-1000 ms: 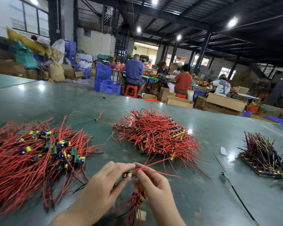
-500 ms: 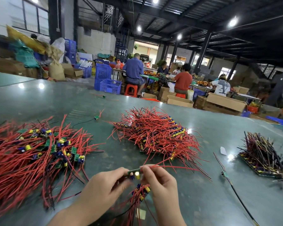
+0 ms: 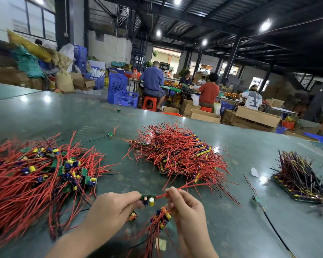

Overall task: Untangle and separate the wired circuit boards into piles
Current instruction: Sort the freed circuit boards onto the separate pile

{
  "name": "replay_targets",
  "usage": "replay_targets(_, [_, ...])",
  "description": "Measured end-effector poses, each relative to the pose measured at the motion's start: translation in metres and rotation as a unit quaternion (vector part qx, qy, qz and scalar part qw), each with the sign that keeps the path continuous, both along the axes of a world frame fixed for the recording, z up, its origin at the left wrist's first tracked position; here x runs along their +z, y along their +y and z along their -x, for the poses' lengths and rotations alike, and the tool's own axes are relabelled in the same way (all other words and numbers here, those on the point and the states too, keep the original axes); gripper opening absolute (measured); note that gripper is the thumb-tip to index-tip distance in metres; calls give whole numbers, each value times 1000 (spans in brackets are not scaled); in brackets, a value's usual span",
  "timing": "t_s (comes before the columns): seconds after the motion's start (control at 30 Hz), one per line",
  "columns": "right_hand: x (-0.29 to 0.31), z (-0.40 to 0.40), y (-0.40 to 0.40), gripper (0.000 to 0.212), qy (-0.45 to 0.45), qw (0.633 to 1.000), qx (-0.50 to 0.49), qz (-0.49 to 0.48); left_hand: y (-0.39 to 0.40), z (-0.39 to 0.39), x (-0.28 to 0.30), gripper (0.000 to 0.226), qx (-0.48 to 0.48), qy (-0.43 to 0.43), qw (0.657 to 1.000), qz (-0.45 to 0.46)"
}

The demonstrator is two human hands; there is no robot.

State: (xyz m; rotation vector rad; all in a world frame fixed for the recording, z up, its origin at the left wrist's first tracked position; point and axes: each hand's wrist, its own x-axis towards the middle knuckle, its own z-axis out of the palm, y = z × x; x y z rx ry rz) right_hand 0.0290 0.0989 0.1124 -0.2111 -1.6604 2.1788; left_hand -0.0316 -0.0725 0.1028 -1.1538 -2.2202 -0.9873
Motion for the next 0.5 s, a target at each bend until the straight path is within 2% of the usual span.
replay_targets(0.1, [-1,1,4,23,0,1000,6,5,-1,2,-2,21,6,10,1000,7])
replay_targets(0.2, [-1,2,3,21,1,1000,2,-4,-1,5,-3,36,4,-4,1000,-8])
replay_targets(0.33, [1,4,14,16,2,993,-59,102,-4,9,-6,40,21,27,999,-9])
replay_targets(0.5, [4,4,18,18,9,988,-50,142,-6,11,-4,40,42,41,998,4])
